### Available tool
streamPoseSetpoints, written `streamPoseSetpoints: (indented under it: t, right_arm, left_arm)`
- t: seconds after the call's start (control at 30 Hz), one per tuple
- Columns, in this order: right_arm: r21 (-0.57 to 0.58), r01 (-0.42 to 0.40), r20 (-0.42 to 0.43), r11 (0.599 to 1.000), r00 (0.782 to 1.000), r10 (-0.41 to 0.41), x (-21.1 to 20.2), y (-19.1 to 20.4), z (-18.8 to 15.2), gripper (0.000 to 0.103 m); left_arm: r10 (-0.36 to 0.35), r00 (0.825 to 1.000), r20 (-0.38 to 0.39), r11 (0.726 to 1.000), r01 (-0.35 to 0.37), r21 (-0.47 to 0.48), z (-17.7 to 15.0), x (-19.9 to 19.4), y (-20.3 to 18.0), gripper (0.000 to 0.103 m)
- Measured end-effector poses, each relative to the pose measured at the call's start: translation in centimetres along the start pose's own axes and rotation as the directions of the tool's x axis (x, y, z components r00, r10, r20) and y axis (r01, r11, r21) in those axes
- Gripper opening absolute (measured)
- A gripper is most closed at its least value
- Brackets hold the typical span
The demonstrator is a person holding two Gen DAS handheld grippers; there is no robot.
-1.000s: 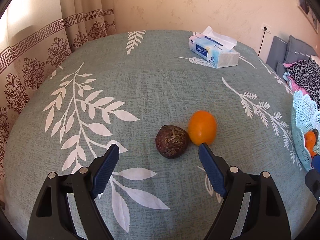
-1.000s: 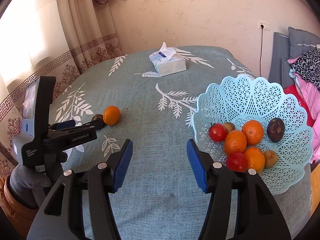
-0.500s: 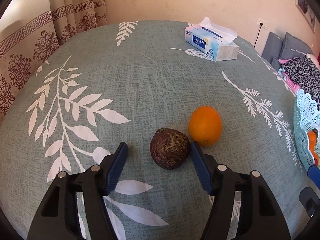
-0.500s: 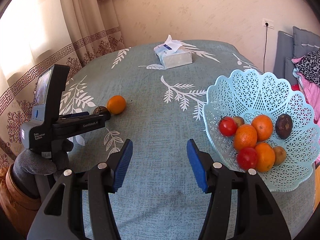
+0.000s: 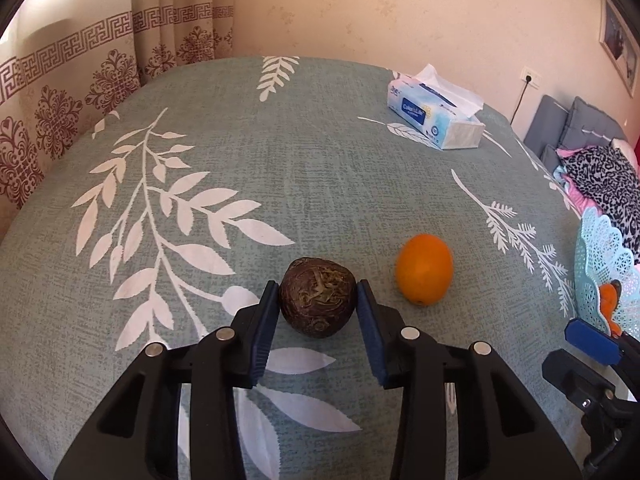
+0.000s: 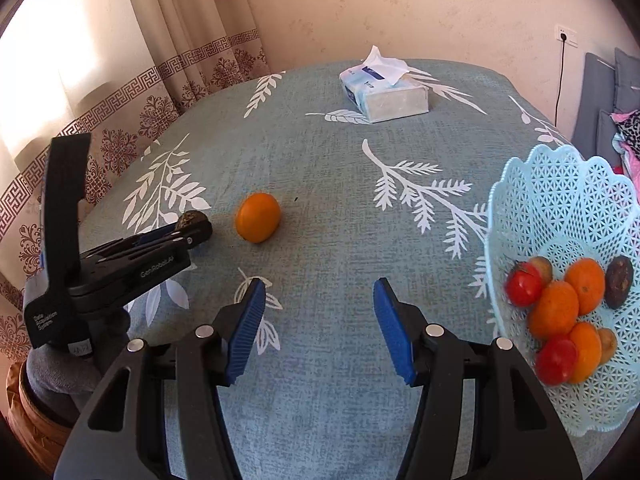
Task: Organize fruits
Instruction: 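Grasp the last orange with the right tool while the left tool holds the passion fruit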
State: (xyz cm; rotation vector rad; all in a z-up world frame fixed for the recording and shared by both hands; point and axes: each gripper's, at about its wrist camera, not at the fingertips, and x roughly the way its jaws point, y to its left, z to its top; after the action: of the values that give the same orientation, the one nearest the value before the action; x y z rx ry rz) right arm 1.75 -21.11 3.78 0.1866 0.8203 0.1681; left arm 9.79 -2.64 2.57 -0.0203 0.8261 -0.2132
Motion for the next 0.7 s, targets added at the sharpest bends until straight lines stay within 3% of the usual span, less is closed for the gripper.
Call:
streamPoseSetpoints:
  t: [0.43,0.7]
  right_arm:
    - [-0.091,-0.003,-0.065,0.996,0.998,-0.003,6.3,4.0,4.0,0.058]
    - [-0.116,0.0,-0.101,0.993,0.995,-0.011,9.2,5.4,4.8,0.058]
  left_arm:
    - [0.104,0.991,0.081,0.993,-0.099,-0.056,-0.3,-2.1,2.1,0.04]
    - [0.107,0.99,0.089,0.993,-0.101,-0.065,-0.2,-2.3,2.2,0.04]
